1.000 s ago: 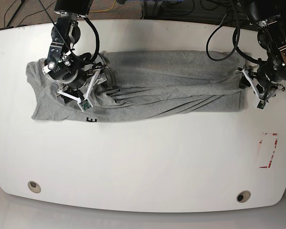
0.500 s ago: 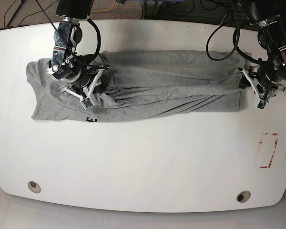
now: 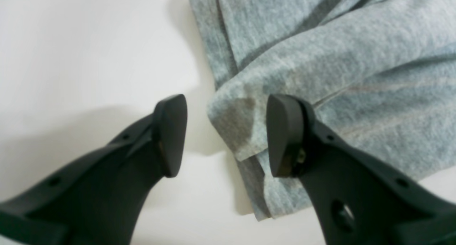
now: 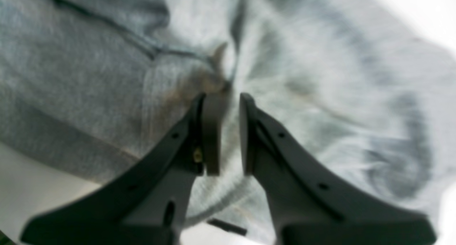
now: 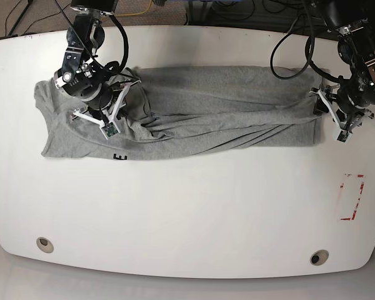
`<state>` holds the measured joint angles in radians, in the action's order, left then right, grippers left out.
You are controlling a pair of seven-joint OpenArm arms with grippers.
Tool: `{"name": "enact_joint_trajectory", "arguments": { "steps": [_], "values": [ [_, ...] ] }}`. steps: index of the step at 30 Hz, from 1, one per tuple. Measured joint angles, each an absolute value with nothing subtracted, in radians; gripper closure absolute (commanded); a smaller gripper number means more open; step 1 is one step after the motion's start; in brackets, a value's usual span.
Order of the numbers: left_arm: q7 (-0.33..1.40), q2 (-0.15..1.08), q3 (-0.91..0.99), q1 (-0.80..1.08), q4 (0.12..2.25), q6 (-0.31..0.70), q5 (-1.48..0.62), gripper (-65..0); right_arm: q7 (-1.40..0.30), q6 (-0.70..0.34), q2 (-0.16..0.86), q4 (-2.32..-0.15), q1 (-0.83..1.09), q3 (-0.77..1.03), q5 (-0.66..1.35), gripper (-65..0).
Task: Layout the t-shirt on the table in an organized manner, then fold the t-shirt properly
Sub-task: 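Grasp the shirt fabric near the shoulder with the right gripper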
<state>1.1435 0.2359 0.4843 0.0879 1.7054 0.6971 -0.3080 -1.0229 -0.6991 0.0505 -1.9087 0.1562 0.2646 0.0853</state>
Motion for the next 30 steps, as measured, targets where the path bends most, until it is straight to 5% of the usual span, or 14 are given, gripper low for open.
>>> {"name": "enact_joint_trajectory", "arguments": {
  "steps": [8,17,30],
  "values": [
    [1.143,0.236,0.484,0.088,1.705,0.698,-0.308,-33.2,-1.025,-0.7,0.047,-1.916,0.173,0.291,0.096,-11.7],
    [1.144,0.236,0.484,0.088,1.705,0.697,-0.308,-33.2,-1.023,-0.7,0.038,-1.863,0.125,0.335,0.089,-40.4],
    [1.144,0.236,0.485,0.088,1.705,0.698,-0.308,-33.2,-1.024,-0.699,0.041,-1.714,0.051,0.366,0.085,-38.2]
  ]
}}
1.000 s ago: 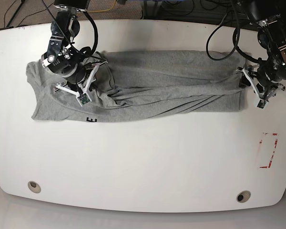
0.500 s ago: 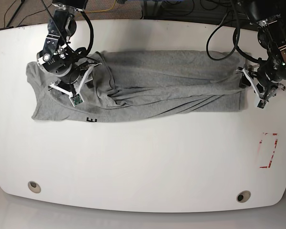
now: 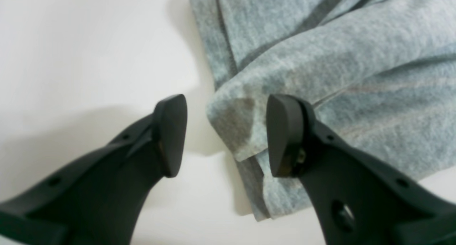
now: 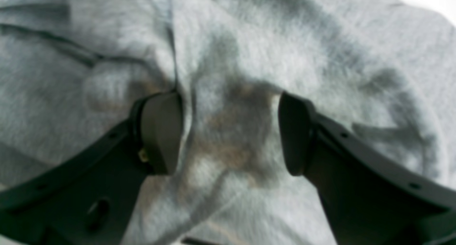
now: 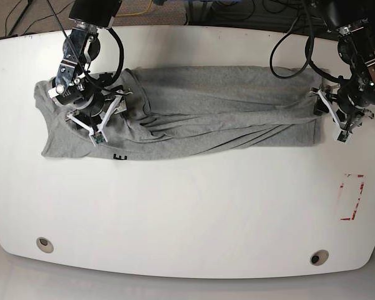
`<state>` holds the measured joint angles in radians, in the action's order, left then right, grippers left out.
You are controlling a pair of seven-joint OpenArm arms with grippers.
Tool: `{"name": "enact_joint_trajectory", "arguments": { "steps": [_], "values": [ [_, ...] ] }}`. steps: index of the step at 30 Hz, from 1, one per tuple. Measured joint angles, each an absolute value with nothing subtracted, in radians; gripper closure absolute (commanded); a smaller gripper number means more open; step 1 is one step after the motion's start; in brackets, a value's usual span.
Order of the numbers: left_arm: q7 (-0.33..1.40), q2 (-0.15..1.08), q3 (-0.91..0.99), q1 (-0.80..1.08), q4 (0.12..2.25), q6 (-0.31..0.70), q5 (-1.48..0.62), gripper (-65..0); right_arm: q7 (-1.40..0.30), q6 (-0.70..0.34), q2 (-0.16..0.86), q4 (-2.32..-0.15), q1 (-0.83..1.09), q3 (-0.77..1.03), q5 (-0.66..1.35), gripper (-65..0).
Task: Layout the t-shirt on the table in an organized manner, then fold the t-shirt properly
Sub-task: 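Grasp the shirt fabric near the shoulder with the right gripper, then drag the grasped fabric with the right gripper to straighten the shirt end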
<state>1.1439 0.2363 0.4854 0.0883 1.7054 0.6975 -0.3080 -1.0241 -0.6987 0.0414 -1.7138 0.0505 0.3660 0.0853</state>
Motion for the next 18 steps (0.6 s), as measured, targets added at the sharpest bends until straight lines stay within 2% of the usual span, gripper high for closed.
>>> {"name": "enact_joint_trajectory", "arguments": {
  "steps": [4,6,11,13,18],
  "values": [
    [1.144,0.236,0.486,0.088,1.705,0.697,-0.308,-33.2,-0.994,-0.699,0.039,-1.691,0.048,0.365,0.087,-27.7],
    [1.143,0.236,0.486,0.088,1.705,0.697,-0.308,-33.2,-0.987,-0.699,0.038,-1.686,0.05,0.364,0.089,-20.3],
    [1.144,0.236,0.486,0.088,1.705,0.698,-0.308,-33.2,-0.98,-0.699,0.038,-1.666,0.049,0.359,0.09,-8.1],
    [1.144,0.236,0.486,0.088,1.705,0.697,-0.308,-33.2,-0.979,-0.699,0.036,-1.666,0.049,0.359,0.089,-4.4],
    [1.143,0.236,0.486,0.088,1.705,0.697,-0.308,-33.2,-0.979,-0.699,0.036,-1.667,0.049,0.358,0.09,-1.4]
  ]
}}
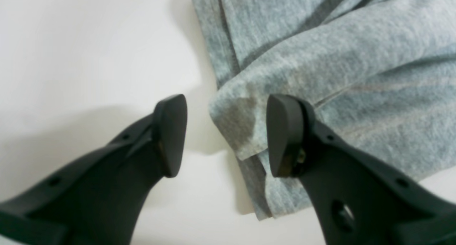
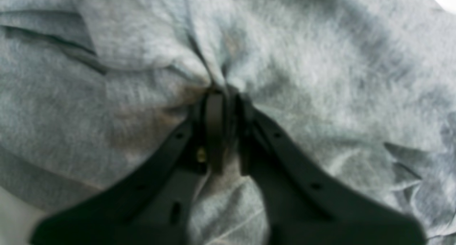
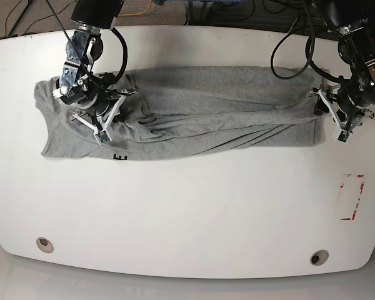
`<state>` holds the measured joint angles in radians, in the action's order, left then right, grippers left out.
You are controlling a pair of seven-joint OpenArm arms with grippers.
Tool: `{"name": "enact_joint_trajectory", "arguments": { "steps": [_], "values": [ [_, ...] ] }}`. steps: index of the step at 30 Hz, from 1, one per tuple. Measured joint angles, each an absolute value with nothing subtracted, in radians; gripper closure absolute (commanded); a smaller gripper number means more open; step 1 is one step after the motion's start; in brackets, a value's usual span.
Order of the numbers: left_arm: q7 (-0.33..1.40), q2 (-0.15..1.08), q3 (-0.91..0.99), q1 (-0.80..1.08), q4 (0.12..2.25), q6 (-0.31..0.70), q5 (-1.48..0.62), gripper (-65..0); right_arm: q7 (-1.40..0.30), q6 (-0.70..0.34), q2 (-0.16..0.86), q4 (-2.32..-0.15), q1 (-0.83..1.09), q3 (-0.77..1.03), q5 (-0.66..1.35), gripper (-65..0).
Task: Layout the t-shirt on the table in an organized manner, then fold the t-shirt properly
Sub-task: 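Drag the grasped fabric with the right gripper to straighten the shirt end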
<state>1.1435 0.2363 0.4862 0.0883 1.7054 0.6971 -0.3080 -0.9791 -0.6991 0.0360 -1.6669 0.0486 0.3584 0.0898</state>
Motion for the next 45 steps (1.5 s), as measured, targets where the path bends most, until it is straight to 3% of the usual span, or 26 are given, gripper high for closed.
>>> {"name": "enact_joint_trajectory", "arguments": {
  "steps": [9,22,37,40,42,45],
  "values": [
    [1.144,0.236,0.486,0.088,1.705,0.698,-0.308,-33.2,-0.986,-0.699,0.036,-1.751,0.072,0.359,0.091,-1.3],
    [1.143,0.236,0.485,0.088,1.705,0.697,-0.308,-33.2,-1.12,-0.699,0.042,-1.93,0.135,0.358,0.093,-1.3],
    [1.144,0.236,0.483,0.088,1.705,0.697,-0.308,-33.2,-1.153,-0.699,0.061,-1.961,0.219,0.356,0.093,-2.2],
    [1.143,0.236,0.483,0.088,1.705,0.698,-0.308,-33.2,-1.153,-0.699,0.064,-1.961,0.224,0.356,0.093,-7.1],
    [1.143,0.236,0.483,0.088,1.705,0.697,-0.308,-33.2,-1.152,-0.699,0.064,-1.961,0.223,0.356,0.093,-14.0],
    [1.143,0.236,0.483,0.088,1.705,0.697,-0.308,-33.2,-1.15,-0.699,0.064,-1.961,0.223,0.358,0.094,-29.2]
  ]
}}
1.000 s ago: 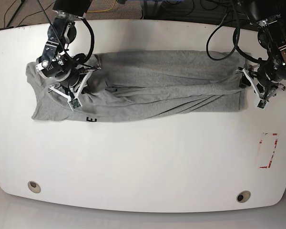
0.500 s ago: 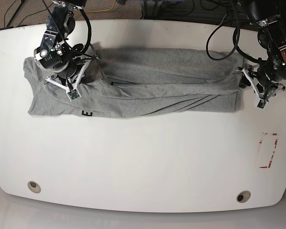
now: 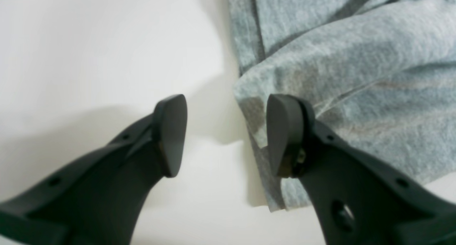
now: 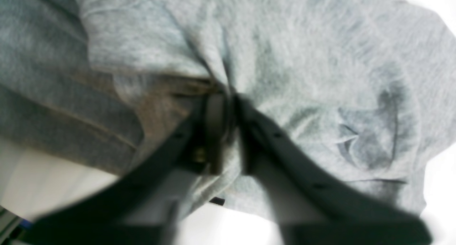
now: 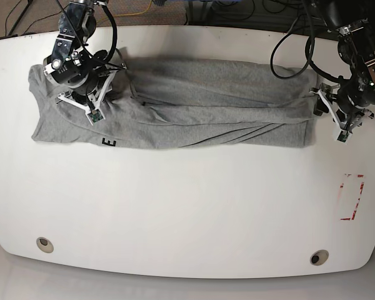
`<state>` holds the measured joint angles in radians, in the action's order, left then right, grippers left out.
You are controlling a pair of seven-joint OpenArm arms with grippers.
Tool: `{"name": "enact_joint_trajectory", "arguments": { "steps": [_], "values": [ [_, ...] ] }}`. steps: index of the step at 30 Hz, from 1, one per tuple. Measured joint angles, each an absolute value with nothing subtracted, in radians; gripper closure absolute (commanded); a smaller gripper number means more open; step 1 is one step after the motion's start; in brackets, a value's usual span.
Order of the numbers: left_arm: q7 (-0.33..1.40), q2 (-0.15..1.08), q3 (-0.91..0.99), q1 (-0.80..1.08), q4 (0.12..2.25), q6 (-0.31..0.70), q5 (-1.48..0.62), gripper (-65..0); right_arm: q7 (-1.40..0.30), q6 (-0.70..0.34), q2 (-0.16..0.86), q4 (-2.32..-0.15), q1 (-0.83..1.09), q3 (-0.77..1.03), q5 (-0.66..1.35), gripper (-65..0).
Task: Layout the t-shirt on the table in an organized manner, then fold the t-shirt properly
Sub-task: 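Drag the grasped fabric with the right gripper to straighten the shirt end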
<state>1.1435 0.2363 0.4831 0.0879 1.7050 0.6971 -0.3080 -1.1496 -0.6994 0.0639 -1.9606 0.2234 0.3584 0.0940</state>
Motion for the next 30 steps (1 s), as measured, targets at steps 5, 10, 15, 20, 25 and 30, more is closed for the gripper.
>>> {"name": "enact_joint_trajectory", "arguments": {
  "steps": [5,10,15,20,25,30],
  "values": [
    [1.144,0.236,0.483,0.086,1.705,0.698,-0.308,-33.2,-1.15,-0.7,0.064,-1.981,0.224,0.375,0.094,-45.7],
    [1.143,0.236,0.484,0.083,1.705,0.698,-0.308,-33.3,-1.147,-0.699,0.063,-2.009,0.207,0.443,0.098,-45.3],
    [1.144,0.236,0.485,0.083,1.705,0.697,-0.308,-33.5,-1.147,-0.7,0.062,-2.008,0.159,0.518,0.096,-39.2],
    [1.144,0.235,0.485,0.083,1.705,0.697,-0.312,-33.3,-1.119,-0.699,0.064,-1.983,0.126,0.588,0.084,-27.9],
    [1.144,0.231,0.486,0.083,1.705,0.698,-0.312,-33.3,-1.073,-0.701,0.082,-1.888,0.117,0.594,0.089,-17.0],
    [1.144,0.231,0.486,0.083,1.705,0.697,-0.311,-33.3,-1.026,-0.699,0.098,-1.784,0.114,0.595,0.091,-12.2]
  ]
}}
